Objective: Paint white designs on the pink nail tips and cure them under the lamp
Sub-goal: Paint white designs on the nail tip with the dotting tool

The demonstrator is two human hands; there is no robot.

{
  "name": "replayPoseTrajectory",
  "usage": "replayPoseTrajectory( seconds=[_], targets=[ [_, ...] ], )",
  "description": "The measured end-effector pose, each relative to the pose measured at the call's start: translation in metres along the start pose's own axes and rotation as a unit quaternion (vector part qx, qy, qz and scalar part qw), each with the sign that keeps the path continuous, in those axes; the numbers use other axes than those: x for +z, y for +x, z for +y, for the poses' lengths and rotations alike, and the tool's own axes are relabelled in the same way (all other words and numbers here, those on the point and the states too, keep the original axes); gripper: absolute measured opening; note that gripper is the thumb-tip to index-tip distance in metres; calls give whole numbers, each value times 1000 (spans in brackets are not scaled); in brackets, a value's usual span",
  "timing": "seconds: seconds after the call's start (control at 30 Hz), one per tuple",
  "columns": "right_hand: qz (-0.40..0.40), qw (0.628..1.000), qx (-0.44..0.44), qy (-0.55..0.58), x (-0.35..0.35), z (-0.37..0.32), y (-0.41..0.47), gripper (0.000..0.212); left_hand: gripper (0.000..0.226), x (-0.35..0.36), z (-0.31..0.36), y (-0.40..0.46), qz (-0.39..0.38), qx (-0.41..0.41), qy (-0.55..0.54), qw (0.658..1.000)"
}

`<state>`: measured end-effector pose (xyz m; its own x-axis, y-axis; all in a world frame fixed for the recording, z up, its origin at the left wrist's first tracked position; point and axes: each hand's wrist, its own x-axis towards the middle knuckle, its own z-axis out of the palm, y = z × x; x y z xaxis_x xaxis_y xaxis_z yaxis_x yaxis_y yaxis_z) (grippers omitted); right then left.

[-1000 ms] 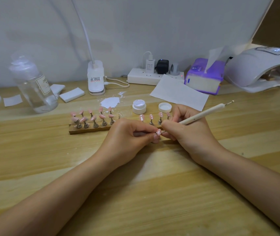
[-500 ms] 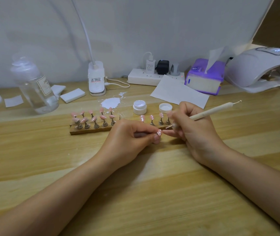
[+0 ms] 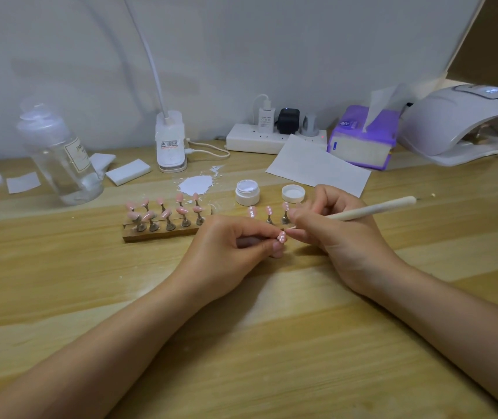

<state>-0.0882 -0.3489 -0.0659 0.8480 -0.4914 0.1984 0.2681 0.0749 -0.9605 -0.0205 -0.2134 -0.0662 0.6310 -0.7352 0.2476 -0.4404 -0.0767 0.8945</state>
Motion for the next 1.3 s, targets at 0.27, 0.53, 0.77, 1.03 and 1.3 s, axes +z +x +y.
replayPoseTrajectory(
  seconds=[0.27, 0.53, 0.77, 1.03, 1.3],
  targets=[
    [6, 996, -4, -91, 1, 0, -2, 43, 17, 0, 0, 0, -3, 2, 5, 1000],
    [6, 994, -3, -109, 3, 1, -2, 27, 23, -1, 2, 0, -1, 4, 14, 1000],
    [7, 994, -3, -109, 2, 3, -1, 27, 20, -1, 2, 0, -1, 9, 17, 1000],
    [3, 994, -7, -107, 1, 3, -1, 33, 22, -1, 2, 0, -1, 11, 17, 1000],
    [7, 993, -3, -114, 2, 3, -1, 27, 19, 0, 1, 0, 1, 6, 12, 1000]
  ],
)
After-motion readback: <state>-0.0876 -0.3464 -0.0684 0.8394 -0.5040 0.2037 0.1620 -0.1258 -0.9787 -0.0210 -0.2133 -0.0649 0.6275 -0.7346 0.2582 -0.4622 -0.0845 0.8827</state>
